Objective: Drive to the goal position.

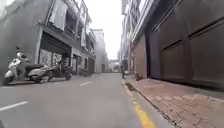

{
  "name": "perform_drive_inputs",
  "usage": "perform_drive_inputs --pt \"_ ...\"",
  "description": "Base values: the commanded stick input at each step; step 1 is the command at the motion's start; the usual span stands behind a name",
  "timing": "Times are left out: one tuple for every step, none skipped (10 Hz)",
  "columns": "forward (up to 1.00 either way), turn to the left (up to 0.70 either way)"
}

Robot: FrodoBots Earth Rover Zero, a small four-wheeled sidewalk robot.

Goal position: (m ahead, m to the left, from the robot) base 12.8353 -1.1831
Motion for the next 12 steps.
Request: perform_drive_inputs --pt "0.50 0.00" --pt "0.50 0.00" --pt "0.50 0.00" --pt "0.50 0.00" --pt "0.50 0.00" --pt "0.50 0.00" --pt "0.50 0.00" --pt "0.50 0.00" --pt "0.50 0.00" --pt "0.50 0.00" --pt "0.50 0.00" --pt "0.50 0.00"
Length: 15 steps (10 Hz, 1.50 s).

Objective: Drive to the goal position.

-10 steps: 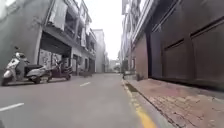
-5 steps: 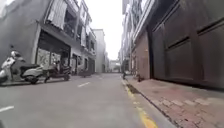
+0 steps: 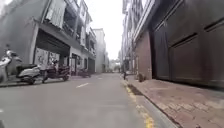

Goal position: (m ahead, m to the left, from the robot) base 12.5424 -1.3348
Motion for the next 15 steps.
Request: perform_drive_inputs --pt "0.50 0.00" --pt "0.50 0.00" --pt "0.50 -0.12" --pt "0.50 -0.50" --pt "0.50 -0.29" --pt "0.50 0.00" --pt "0.50 0.00" --pt "0.50 0.00" --pt "0.50 0.00" --pt "0.50 0.00" --pt "0.50 0.00" --pt "0.50 0.00" --pt "0.50 0.00" --pt "0.50 0.00" --pt "0.50 0.00"
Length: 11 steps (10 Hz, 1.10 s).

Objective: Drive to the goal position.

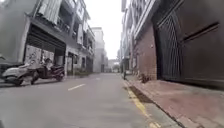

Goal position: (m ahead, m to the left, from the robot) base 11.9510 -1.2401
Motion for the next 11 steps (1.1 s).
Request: perform_drive_inputs --pt "0.50 0.00" --pt "0.50 0.00" --pt "0.50 0.00" --pt "0.50 0.00" --pt "0.50 0.00" --pt "0.50 0.00" --pt "0.50 0.00" --pt "0.50 0.00" --pt "0.50 0.00" --pt "0.50 0.00" --pt "0.50 0.00"
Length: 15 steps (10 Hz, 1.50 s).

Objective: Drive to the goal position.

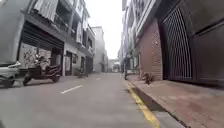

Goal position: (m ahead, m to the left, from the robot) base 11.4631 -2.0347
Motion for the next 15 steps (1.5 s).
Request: perform_drive_inputs --pt "0.50 0.00" --pt "0.50 0.00" --pt "0.50 0.00" --pt "0.50 0.00" --pt "0.50 0.00" --pt "0.50 0.00" --pt "0.50 0.00" --pt "0.50 0.00" --pt "0.50 0.00" --pt "0.50 0.00" --pt "0.50 0.00" --pt "0.50 0.00" --pt "0.50 0.00" --pt "0.50 0.00" --pt "0.50 -0.32"
